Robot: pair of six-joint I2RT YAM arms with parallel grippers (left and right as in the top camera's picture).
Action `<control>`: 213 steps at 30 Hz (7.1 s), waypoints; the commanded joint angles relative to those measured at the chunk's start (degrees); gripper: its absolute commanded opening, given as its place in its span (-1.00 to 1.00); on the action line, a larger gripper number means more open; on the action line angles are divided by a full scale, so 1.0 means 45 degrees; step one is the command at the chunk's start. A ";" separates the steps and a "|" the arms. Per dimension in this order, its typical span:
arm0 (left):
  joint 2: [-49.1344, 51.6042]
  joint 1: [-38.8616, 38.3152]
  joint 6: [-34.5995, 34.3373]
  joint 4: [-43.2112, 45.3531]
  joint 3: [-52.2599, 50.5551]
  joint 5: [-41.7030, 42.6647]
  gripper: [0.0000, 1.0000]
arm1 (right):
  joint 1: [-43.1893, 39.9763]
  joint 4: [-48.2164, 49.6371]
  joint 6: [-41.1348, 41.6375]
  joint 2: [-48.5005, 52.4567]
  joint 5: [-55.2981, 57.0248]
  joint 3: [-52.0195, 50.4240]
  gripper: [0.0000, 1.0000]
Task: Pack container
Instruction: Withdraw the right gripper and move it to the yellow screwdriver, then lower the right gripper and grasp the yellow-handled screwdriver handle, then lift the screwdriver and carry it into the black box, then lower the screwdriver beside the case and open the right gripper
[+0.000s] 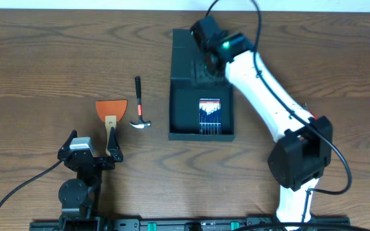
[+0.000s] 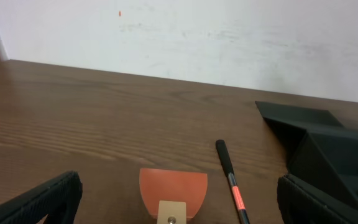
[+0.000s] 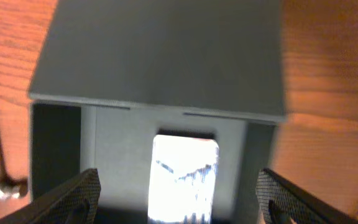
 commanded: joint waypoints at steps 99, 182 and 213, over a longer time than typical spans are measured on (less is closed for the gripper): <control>-0.0005 0.0063 0.0131 -0.0466 -0.0238 -0.0112 0.97 | -0.7009 0.4051 -0.5241 -0.2191 -0.1234 -1.1691 -0.53; -0.0005 0.0063 0.0131 -0.0461 -0.0238 -0.0112 0.97 | 0.1904 0.1394 0.0695 -0.2079 -0.1336 -0.5047 -0.97; -0.0005 0.0063 0.0131 -0.0461 -0.0238 -0.0112 0.97 | 0.1904 0.3861 0.2909 -0.1243 -0.1792 -0.7048 -0.98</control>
